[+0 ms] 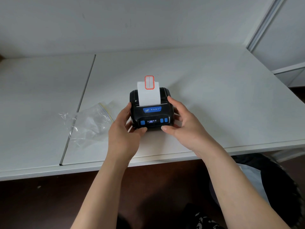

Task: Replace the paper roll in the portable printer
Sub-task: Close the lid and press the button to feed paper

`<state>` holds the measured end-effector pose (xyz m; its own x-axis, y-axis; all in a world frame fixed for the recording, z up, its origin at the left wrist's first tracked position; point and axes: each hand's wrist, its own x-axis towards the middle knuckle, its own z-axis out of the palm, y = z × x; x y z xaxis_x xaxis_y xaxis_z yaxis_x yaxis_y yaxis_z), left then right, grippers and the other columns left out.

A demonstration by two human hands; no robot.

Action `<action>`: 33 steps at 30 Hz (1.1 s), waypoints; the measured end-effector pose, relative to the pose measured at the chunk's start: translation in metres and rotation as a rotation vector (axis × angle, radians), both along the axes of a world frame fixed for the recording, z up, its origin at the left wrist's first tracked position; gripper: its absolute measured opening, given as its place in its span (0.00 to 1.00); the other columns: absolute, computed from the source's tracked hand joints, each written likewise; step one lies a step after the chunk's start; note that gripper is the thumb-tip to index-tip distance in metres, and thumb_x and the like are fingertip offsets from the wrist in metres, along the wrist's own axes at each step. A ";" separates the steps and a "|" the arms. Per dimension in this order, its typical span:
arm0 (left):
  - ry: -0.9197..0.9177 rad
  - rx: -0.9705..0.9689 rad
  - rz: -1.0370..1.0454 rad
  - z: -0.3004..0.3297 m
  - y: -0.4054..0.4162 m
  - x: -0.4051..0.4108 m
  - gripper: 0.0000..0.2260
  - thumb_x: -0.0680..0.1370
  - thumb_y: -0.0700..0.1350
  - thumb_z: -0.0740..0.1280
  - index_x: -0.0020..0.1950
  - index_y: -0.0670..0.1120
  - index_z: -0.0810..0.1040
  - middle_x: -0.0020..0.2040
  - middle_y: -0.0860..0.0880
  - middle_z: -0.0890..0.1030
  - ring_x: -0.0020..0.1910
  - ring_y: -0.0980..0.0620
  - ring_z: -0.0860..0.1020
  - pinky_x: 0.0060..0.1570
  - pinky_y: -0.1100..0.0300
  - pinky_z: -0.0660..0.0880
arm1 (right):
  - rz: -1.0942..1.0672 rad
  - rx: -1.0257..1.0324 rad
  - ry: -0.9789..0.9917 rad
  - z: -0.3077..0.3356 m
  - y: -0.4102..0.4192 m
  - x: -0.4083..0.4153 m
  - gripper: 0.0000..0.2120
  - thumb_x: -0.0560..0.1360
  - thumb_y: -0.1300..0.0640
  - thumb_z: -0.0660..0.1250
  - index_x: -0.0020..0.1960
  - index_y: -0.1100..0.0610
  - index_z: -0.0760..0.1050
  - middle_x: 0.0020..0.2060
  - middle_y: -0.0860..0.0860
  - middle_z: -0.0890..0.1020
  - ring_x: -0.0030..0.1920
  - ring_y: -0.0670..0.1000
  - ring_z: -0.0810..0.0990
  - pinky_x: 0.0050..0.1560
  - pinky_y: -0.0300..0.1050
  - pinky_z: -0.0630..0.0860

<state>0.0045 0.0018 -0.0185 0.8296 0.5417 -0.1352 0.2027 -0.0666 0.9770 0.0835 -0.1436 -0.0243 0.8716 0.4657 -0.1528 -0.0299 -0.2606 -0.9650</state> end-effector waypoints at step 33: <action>0.008 -0.007 0.004 -0.001 0.000 0.001 0.34 0.72 0.29 0.68 0.71 0.55 0.67 0.59 0.60 0.75 0.57 0.57 0.77 0.47 0.73 0.75 | -0.008 -0.032 -0.029 0.004 0.003 -0.003 0.38 0.72 0.70 0.68 0.73 0.43 0.60 0.51 0.32 0.73 0.49 0.32 0.77 0.54 0.29 0.74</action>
<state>0.0051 0.0022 -0.0198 0.8261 0.5443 -0.1457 0.2109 -0.0589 0.9757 0.0803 -0.1402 -0.0206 0.8795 0.4541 -0.1423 -0.0043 -0.2914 -0.9566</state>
